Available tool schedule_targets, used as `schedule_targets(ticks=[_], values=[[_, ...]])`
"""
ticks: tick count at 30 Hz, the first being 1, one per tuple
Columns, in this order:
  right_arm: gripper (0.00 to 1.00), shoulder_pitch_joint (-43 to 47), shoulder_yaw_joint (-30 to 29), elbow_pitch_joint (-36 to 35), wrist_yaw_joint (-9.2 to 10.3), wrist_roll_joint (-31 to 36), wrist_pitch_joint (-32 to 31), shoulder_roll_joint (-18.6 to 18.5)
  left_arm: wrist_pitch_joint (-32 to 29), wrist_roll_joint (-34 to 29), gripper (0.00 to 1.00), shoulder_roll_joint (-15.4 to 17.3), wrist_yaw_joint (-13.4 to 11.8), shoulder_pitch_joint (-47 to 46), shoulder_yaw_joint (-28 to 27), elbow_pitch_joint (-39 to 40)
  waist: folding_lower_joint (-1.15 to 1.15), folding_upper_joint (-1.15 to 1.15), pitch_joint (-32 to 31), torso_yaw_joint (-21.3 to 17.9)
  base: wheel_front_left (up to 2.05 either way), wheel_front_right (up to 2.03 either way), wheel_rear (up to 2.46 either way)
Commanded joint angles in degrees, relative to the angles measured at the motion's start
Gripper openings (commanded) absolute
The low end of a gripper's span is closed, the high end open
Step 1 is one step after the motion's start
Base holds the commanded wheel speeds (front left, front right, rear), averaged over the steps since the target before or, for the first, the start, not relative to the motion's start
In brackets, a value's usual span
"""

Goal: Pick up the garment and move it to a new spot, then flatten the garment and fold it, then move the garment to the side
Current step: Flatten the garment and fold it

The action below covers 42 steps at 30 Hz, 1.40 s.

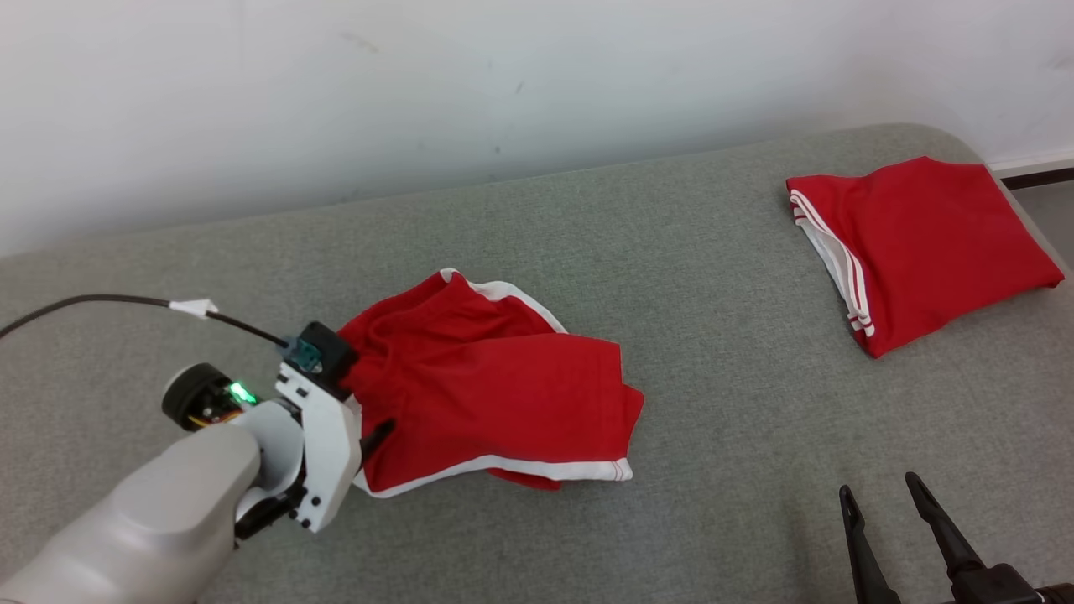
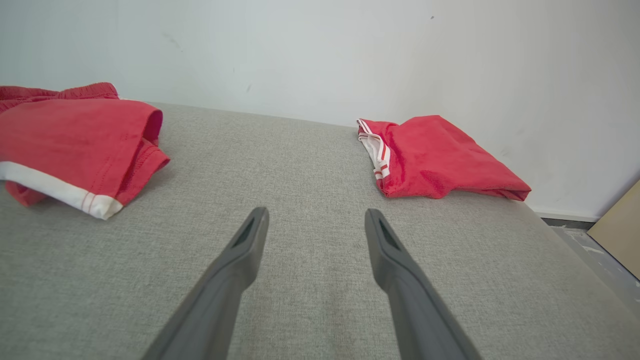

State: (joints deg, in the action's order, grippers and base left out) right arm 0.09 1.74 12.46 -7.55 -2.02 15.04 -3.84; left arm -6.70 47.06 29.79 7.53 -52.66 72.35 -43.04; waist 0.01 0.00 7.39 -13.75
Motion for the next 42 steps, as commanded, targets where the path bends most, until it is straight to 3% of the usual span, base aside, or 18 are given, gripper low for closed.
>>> schedule_targets(ticks=[1,2,3,6,8,9,12,15,18,20,25,30,34,38,42], values=[[1.0,-0.12,-0.13,0.04,0.15,0.13,0.13,-0.26,-0.5,0.49,0.87,0.35,-0.11,0.86,0.22,0.57,-0.01,0.0,0.06,0.19,0.0,0.0,0.0],[1.0,-0.2,-0.16,0.08,0.15,0.1,0.13,-0.26,-1.12,1.04,0.49,0.54,-0.11,1.02,0.43,1.0,-0.01,0.0,0.08,0.28,0.0,0.0,0.0],[1.0,-0.28,-0.16,0.13,0.14,0.09,0.13,-0.24,-1.62,1.37,0.38,0.71,-0.11,1.18,0.6,1.54,-0.01,0.0,0.09,0.33,0.0,0.0,0.0],[1.0,-0.82,0.12,0.25,0.15,-0.08,0.13,-0.17,-2.07,1.52,0.35,1.24,-0.11,1.26,0.92,2.58,-0.01,0.0,0.19,0.28,0.0,0.0,0.0],[1.0,-1.01,0.51,0.43,0.15,-0.15,0.13,-0.12,-0.84,0.11,0.49,1.74,-0.11,0.92,1.0,2.6,-0.01,0.0,0.19,-0.07,0.0,0.0,0.0],[1.0,-1.06,0.74,0.48,0.15,-0.19,0.13,-0.1,-0.44,-0.11,0.72,1.87,-0.11,0.76,1.03,2.21,-0.01,0.0,0.25,-0.31,0.0,0.0,0.0],[1.0,-1.31,0.98,0.45,0.15,-0.53,0.13,-0.06,0.26,-0.61,0.73,2.25,-0.11,0.23,1.07,1.4,-0.01,0.0,0.76,-1.15,0.0,0.0,0.0],[1.0,-1.21,0.78,0.23,0.15,-0.61,0.13,0.03,-0.19,-1.0,0.57,2.51,-0.11,0.53,1.08,0.8,-0.01,0.0,1.33,-1.9,0.0,0.0,0.0],[1.0,-0.95,0.49,0.08,0.14,-0.67,0.13,0.11,-0.39,-0.4,0.31,2.58,-0.11,1.08,1.08,0.17,-0.01,0.0,1.76,-2.48,0.0,0.0,0.0],[1.0,-0.86,0.35,0.04,0.15,-0.71,0.13,0.16,-0.73,0.04,0.0,2.63,-0.11,1.32,1.09,-0.01,-0.01,0.0,1.9,-2.72,0.0,0.0,0.0],[1.0,-0.27,-0.07,0.45,0.14,-0.69,0.13,0.27,-0.84,5.25,0.0,1.52,-0.1,1.2,1.07,2.49,-0.01,0.0,1.03,-2.78,0.0,0.0,0.0],[1.0,-0.91,0.85,1.02,0.14,-1.1,0.13,0.42,-1.88,20.03,0.0,-0.48,-0.11,-0.72,-3.42,8.9,-0.01,0.0,-0.76,-2.68,0.0,0.0,0.0],[1.0,-2.09,2.07,1.16,0.15,-1.83,0.13,0.53,-4.29,27.91,0.0,-0.47,-0.11,-4.31,-6.8,13.61,-0.01,0.0,-1.54,-3.73,0.0,0.0,0.0],[1.0,-3.01,2.7,1.15,0.15,-2.77,0.13,0.71,-7.57,31.7,0.0,-0.81,-0.1,-9.39,-9.33,15.7,-0.01,0.0,-1.11,-5.62,0.0,0.0,0.0],[1.0,-3.33,2.6,1.27,0.15,-3.54,0.13,0.89,-7.74,30.1,0.0,-2.64,-1.87,-14.48,-10.47,15.56,-0.01,0.0,-0.19,-7.58,0.0,0.0,0.0]])
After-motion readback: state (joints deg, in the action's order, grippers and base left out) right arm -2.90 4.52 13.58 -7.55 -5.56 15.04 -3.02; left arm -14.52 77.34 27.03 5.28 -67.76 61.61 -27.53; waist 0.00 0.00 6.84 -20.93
